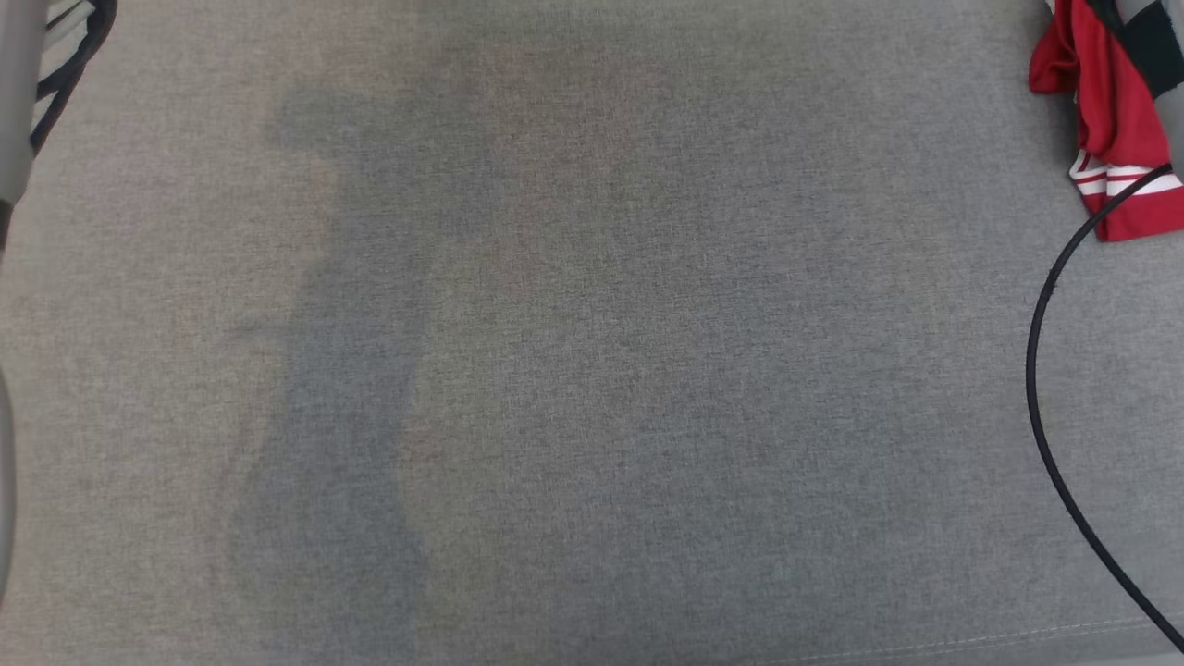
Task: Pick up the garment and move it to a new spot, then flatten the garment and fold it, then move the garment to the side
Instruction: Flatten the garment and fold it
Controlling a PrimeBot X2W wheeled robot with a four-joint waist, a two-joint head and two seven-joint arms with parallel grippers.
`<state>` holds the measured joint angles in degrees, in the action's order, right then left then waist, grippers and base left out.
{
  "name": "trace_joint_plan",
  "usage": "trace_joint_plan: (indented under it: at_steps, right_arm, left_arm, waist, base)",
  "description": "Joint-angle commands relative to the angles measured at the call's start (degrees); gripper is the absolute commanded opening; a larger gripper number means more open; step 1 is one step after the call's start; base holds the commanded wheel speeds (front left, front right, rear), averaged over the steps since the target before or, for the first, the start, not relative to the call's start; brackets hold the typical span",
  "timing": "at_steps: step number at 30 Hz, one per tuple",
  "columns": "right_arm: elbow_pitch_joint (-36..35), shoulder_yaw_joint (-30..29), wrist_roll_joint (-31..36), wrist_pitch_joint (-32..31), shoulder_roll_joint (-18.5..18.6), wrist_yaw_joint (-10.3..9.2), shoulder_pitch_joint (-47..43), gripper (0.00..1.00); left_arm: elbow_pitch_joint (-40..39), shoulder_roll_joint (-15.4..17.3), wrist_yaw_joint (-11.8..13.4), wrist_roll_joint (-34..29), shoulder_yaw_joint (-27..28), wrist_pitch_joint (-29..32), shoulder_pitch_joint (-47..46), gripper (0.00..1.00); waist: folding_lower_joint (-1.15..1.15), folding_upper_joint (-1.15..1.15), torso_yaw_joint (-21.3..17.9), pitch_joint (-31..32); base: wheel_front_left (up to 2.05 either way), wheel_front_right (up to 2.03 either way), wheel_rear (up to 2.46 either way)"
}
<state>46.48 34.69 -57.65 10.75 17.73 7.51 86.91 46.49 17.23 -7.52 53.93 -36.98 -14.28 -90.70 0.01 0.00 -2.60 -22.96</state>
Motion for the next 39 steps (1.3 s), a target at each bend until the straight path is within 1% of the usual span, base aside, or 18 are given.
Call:
trace_joint_plan:
  at_steps: [1,6,7,9,12,14,15,16,18,20,23,26,28,30,32,34,36,39]
  right_arm:
    - [0.3,0.68,-0.9,0.78,-0.06,-0.05,-0.51,0.0]
    - [-1.49,4.87,-3.75,2.16,1.02,-0.05,-5.47,0.0]
    - [-2.05,5.83,-4.1,2.42,1.39,-0.05,-6.75,0.0]
    - [-3.63,7.33,-5.36,3.07,2.28,-0.05,-9.81,0.0]
    - [-6.92,9.86,-7.29,3.76,4.53,-0.06,-16.28,0.0]
    - [-9.4,10.67,-8.52,4.16,6.15,-0.05,-20.8,0.0]
    - [-10.62,10.93,-9.05,4.27,6.76,-0.05,-22.96,0.0]
    - [-12.15,11.19,-9.71,4.38,7.42,-0.04,-25.49,0.0]
    - [-15.0,11.48,-10.05,4.47,8.82,-0.04,-30.16,0.0]
    - [-18.04,9.97,-9.76,4.46,10.05,-0.05,-34.8,0.0]
    - [-22.16,8.33,-8.3,4.46,11.61,-0.05,-42.33,0.0]
    - [-26.26,6.83,-6.5,4.47,13.39,-0.05,-49.49,0.0]
    - [-28.51,5.53,-6.87,4.46,13.76,-0.05,-54.91,0.0]
    - [-30.4,4.57,-5.88,4.46,14.66,-0.06,-59.5,0.0]
    - [-32.64,4.2,-5.78,4.46,14.81,-0.06,-64.03,0.0]
    - [-34.15,2.93,-4.83,4.47,15.43,-0.07,-68.0,0.0]
    - [-35.72,2.35,-4.74,4.46,14.88,-0.07,-72.23,0.0]
    - [-37.43,2.37,-3.0,4.47,15.35,-0.06,-77.55,0.0]
  left_arm:
    - [0.0,-0.52,0.04,1.05,-0.31,-0.47,0.32,0.0]
    - [-1.52,0.24,0.04,1.5,-2.46,-0.96,5.45,0.0]
    - [-2.27,0.35,0.04,2.1,-2.11,-0.98,6.76,0.0]
    - [-4.49,1.49,0.04,1.33,-1.01,-0.9,10.35,0.0]
    - [-9.33,2.27,0.04,-0.38,-0.14,-0.86,18.95,0.0]
    - [-12.6,2.22,0.04,-0.46,2.2,-0.87,24.88,0.0]
    - [-14.02,2.22,0.04,-1.31,2.44,-0.86,28.05,0.0]
    - [-15.83,2.4,0.04,-2.21,4.14,-0.88,31.26,0.0]
    - [-18.67,1.93,0.04,-3.64,6.79,-0.87,38.37,0.0]
    - [-21.83,0.94,0.11,-5.21,10.06,-0.87,45.34,0.0]
    - [-25.78,-0.08,0.1,-8.37,13.4,-0.88,54.88,0.0]
    - [-29.34,-2.24,0.09,-10.59,16.27,-0.88,65.03,0.0]
    - [-31.53,-3.83,0.09,-11.16,18.08,-0.89,70.38,0.0]
    - [-33.08,-5.01,0.09,-12.26,19.28,-0.89,75.12,0.0]
    - [-34.55,-6.27,0.08,-13.2,20.73,-0.89,79.45,0.0]
    - [-35.42,-7.33,0.07,-13.96,21.22,-0.88,83.31,0.0]
    - [-35.75,-7.76,0.06,-14.3,21.25,-0.89,86.41,0.0]
    - [-35.58,-8.39,0.06,-15.31,21.37,-0.89,90.43,0.0]
  waist:
    - [-0.01,0.0,-0.19,-0.47]
    - [-0.01,0.0,-0.24,-0.43]
    - [-0.01,0.0,-0.24,-0.29]
    - [-0.01,0.0,-0.35,0.05]
    - [-0.01,0.0,-0.24,1.26]
    - [-0.01,0.0,-0.01,2.32]
    - [-0.01,0.0,0.01,2.86]
    - [-0.01,0.0,-0.06,3.39]
    - [-0.01,0.0,-0.29,4.4]
    - [-0.01,0.0,-0.54,5.35]
    - [-0.01,0.0,-0.59,6.74]
    - [-0.01,0.0,-0.62,8.85]
    - [-0.01,0.0,-0.49,10.28]
    - [-0.01,0.0,-0.22,11.59]
    - [-0.01,0.0,-0.09,12.93]
    - [-0.01,0.0,0.12,14.16]
    - [-0.01,0.0,0.22,15.1]
    - [-0.01,0.0,0.56,16.12]
  base:
    - [0.0,0.0,0.0]
    - [0.0,0.0,0.0]
    - [0.0,0.0,0.0]
    - [0.0,0.0,0.0]
    - [0.0,0.0,0.0]
    - [0.0,0.0,0.0]
    - [0.0,0.0,0.0]
    - [0.0,0.0,0.0]
    - [0.0,0.0,0.0]
    - [0.0,0.0,0.0]
    - [0.0,0.0,0.0]
    - [0.0,0.0,0.0]
    - [0.0,0.0,0.0]
    - [0.0,0.0,0.0]
    - [0.0,0.0,0.0]
    - [0.0,0.0,0.0]
    - [0.0,0.0,0.0]
    - [0.0,0.0,0.0]
